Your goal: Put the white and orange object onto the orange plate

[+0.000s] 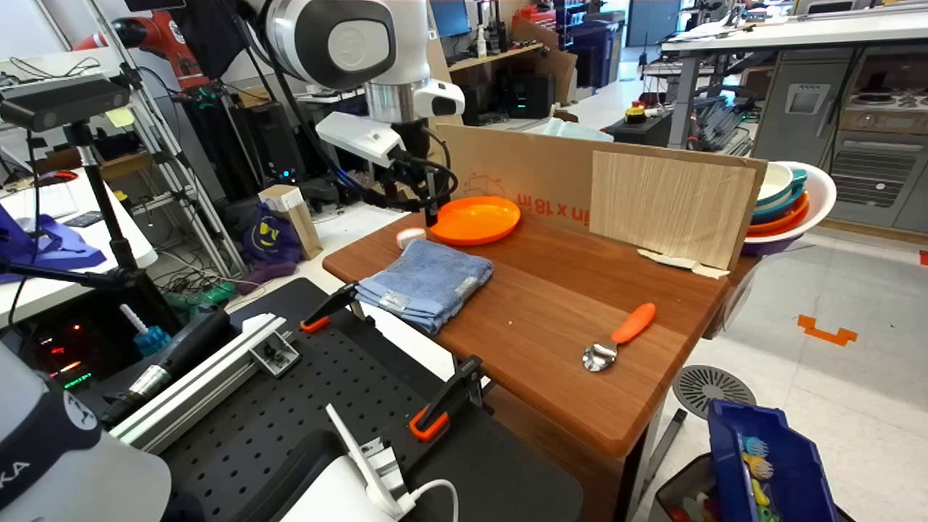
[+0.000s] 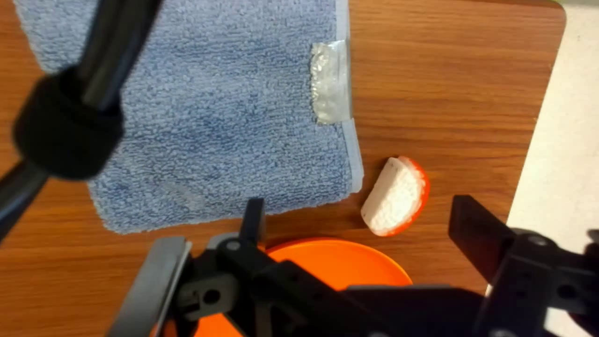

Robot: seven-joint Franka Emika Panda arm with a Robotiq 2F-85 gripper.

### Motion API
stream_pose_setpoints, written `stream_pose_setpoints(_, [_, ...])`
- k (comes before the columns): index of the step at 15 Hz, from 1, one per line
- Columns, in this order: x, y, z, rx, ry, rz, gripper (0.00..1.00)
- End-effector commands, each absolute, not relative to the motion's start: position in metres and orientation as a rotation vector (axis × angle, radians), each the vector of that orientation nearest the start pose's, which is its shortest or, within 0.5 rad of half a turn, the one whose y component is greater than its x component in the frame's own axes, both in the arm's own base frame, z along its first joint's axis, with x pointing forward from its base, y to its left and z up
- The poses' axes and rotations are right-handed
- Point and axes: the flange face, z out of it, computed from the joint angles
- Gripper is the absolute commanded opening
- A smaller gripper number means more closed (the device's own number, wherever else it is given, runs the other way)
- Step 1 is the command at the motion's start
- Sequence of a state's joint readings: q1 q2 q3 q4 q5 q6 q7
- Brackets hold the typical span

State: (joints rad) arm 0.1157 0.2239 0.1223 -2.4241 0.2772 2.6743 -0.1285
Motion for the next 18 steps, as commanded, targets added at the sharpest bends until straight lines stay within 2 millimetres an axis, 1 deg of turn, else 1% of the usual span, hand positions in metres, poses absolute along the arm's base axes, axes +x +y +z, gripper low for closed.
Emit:
stream_pose_setpoints(1, [0.494, 0.132, 0.200, -2.990, -0.162, -0.024, 1.00])
stream_pose_setpoints(6, [0.504, 0.162, 0.174, -3.011, -0.147, 0.017, 1.00])
stream_pose_setpoints(10, [0.511, 0.182, 0.160, -3.032, -0.150, 0.036, 1.00])
stream_pose_setpoints(13, [0.515, 0.191, 0.151, -3.050, -0.154, 0.048, 1.00])
stream_pose_setpoints(16, [0.520, 0.194, 0.143, -3.061, -0.149, 0.059, 1.00])
stream_pose_setpoints(17, [0.522, 0.193, 0.141, -3.062, -0.146, 0.060, 0.75])
stream_pose_setpoints(18, [0.523, 0.193, 0.139, -3.062, -0.148, 0.057, 0.74])
